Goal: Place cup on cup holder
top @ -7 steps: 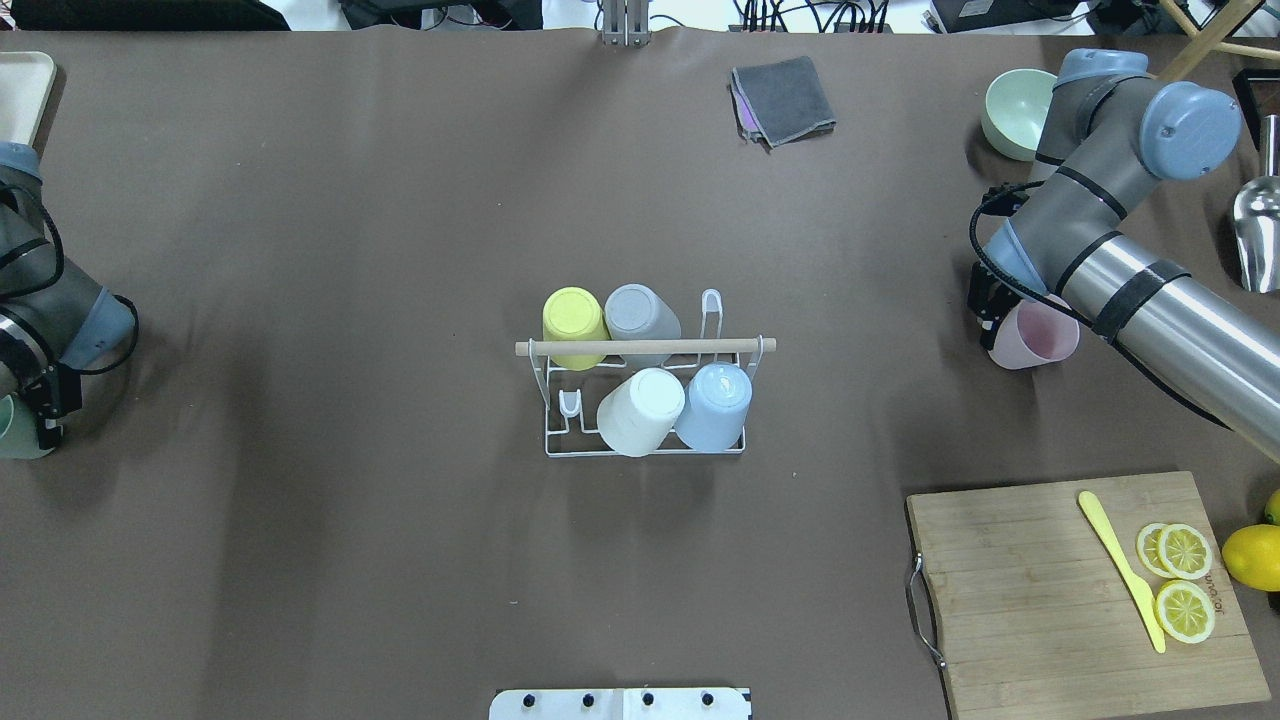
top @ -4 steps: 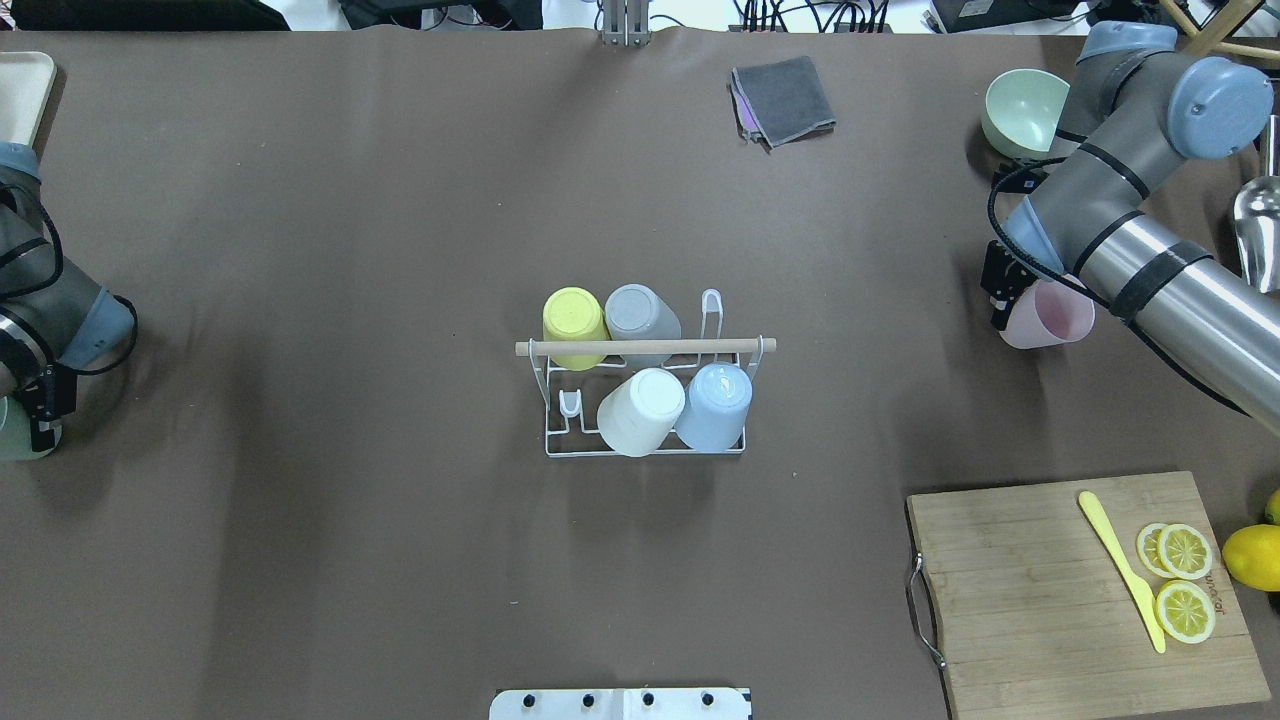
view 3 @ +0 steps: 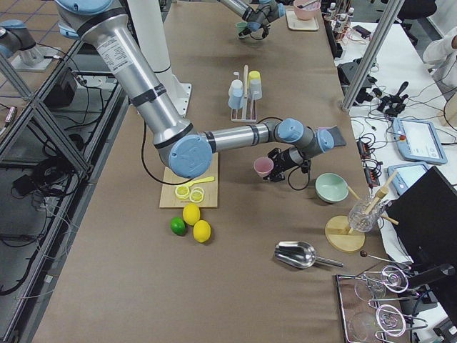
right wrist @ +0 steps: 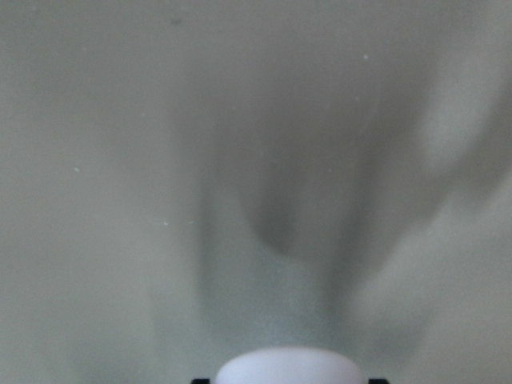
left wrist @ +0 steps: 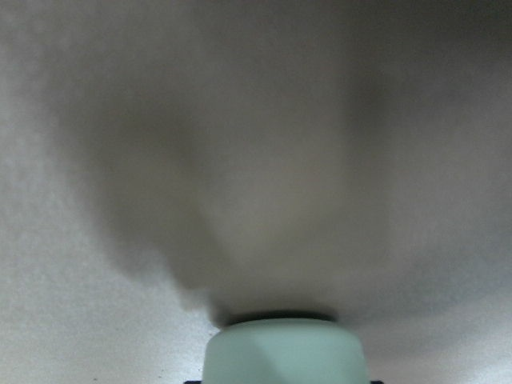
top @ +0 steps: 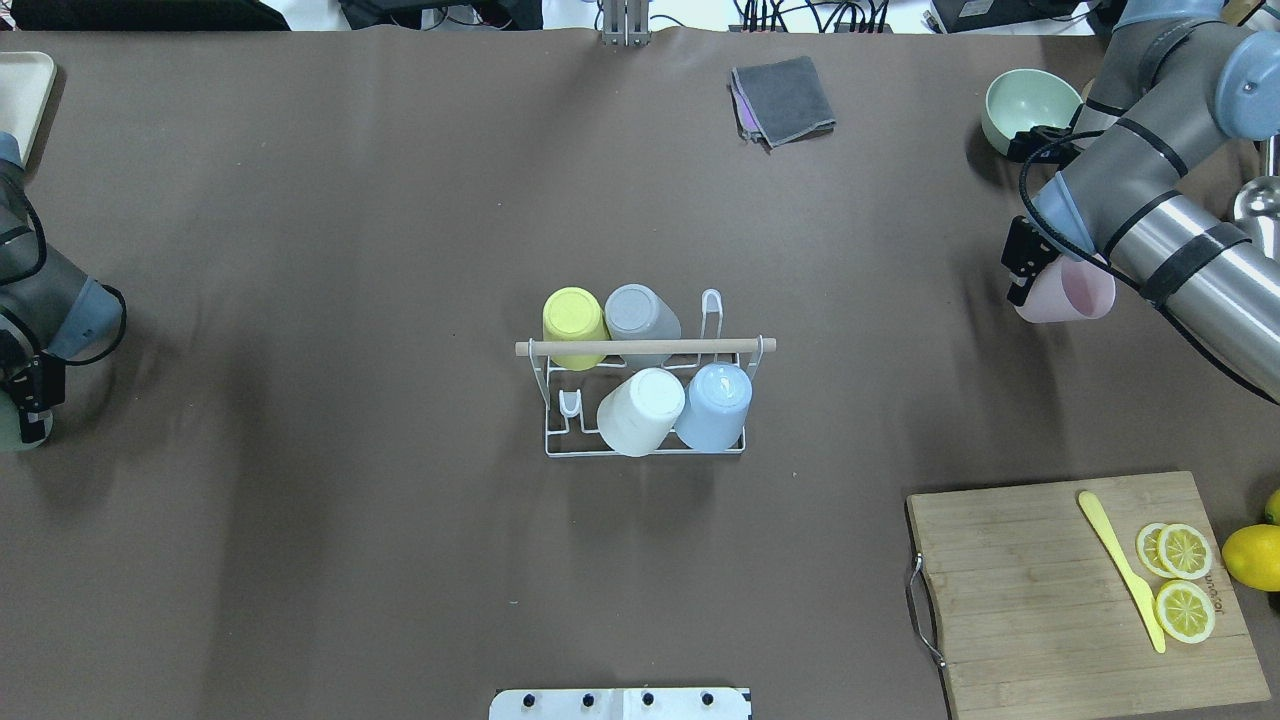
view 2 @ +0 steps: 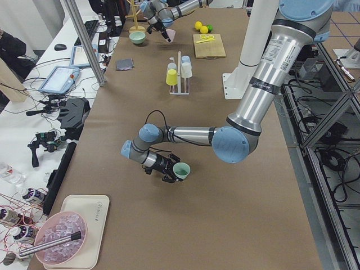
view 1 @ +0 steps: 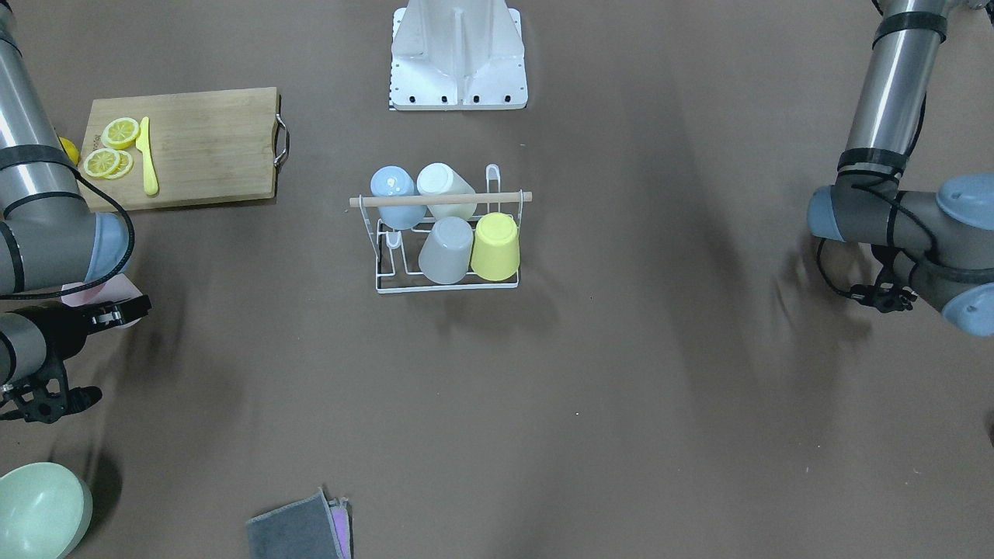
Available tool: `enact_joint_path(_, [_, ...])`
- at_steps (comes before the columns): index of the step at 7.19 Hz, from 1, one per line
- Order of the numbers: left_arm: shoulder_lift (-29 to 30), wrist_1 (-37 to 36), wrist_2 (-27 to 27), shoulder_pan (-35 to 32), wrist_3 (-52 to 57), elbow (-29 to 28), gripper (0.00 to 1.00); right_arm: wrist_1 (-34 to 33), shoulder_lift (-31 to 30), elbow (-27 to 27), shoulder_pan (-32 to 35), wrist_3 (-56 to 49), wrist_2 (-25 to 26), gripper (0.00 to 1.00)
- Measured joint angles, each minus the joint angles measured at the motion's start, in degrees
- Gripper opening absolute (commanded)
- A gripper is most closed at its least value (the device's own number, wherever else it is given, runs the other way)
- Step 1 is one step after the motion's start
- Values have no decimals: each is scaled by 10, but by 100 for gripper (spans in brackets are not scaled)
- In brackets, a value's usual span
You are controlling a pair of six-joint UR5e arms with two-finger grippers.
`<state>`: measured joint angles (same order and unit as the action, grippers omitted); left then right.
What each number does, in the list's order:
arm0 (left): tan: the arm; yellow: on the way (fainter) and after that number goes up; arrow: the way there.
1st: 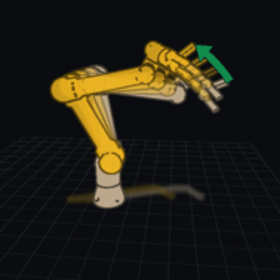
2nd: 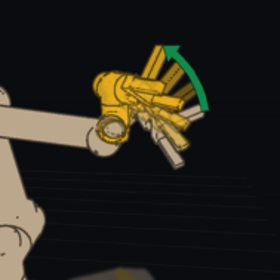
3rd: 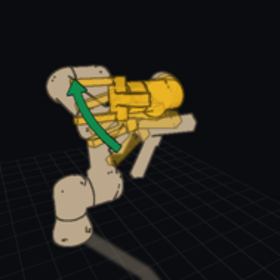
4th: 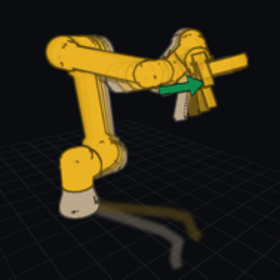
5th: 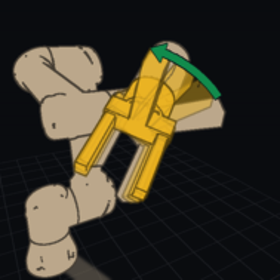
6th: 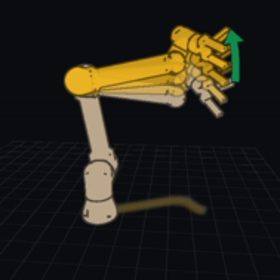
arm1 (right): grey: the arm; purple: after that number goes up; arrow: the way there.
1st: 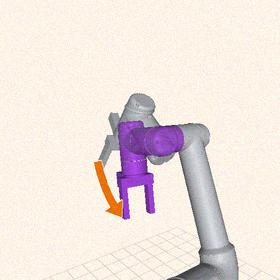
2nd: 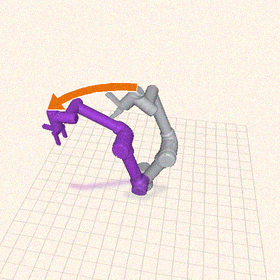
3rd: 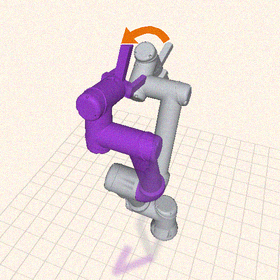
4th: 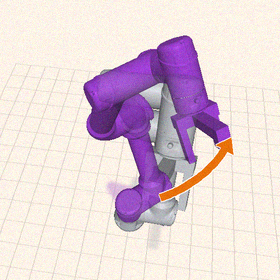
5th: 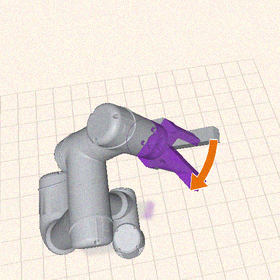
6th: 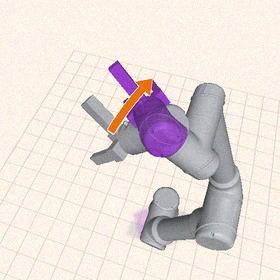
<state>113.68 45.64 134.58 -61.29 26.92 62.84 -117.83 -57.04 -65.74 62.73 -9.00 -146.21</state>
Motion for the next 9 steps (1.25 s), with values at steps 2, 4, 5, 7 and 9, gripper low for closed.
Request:
enact_joint_path(2, [0, -39, -1, -19, 20, 19, 1, 71, -9, -3, 11, -7, -24, 12])
enact_joint_path(4, [0, -73, -16, -46, 46, 45, 1, 137, -19, -6, 20, -11, -53, 11])
enact_joint_path(5, [0, -76, -22, -63, 51, 58, 0, 167, -24, -6, 28, -14, -68, 11])
enact_joint_path(7, [0, -65, -27, -95, 49, 75, 0, 209, -36, -7, 42, -27, -94, 11])
enact_joint_path(9, [0, 1, -47, -124, 3, 86, 0, 221, -44, -7, 49, -54, -115, 9])
